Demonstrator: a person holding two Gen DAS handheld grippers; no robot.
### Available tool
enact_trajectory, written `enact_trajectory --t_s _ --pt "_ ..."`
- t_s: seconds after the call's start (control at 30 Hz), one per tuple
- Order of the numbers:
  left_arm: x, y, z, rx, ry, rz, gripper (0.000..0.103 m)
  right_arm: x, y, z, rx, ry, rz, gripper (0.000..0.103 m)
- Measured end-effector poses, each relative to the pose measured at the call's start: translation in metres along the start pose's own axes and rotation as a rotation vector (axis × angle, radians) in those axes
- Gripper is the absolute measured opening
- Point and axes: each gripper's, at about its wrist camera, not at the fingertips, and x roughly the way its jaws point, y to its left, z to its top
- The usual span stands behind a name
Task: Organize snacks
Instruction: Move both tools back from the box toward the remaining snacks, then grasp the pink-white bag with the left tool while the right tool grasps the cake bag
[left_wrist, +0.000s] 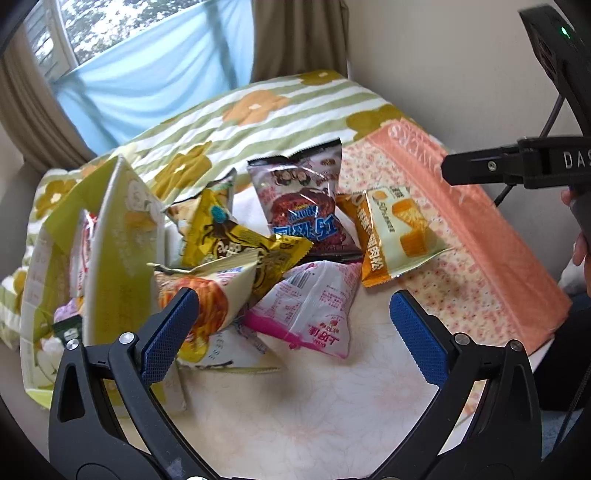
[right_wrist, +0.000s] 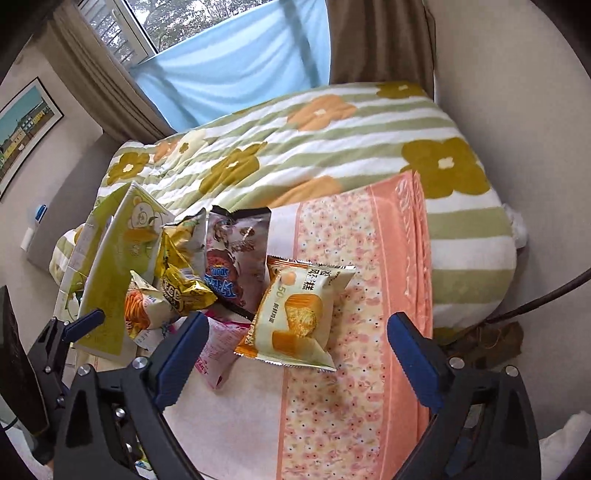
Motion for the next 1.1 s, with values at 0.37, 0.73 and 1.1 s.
enact_trajectory --t_s 0.37,0.73,1.1 --pt "0.068 -0.023 -0.003 0.127 0.065 0.024 0.100 0.062 -0.013 -0.006 0.048 0.092 0.008 0.097" --pt "0.104 -0.021 -0.003 0.133 0.139 -0.008 0.081 0.090 -0.011 0.001 0.079 0.129 0.009 0.097" --pt "0.117 -0.009 -0.010 0.108 0.189 -0.062 0.057 0.110 -0.010 0.005 0.090 0.161 -0.004 0.097"
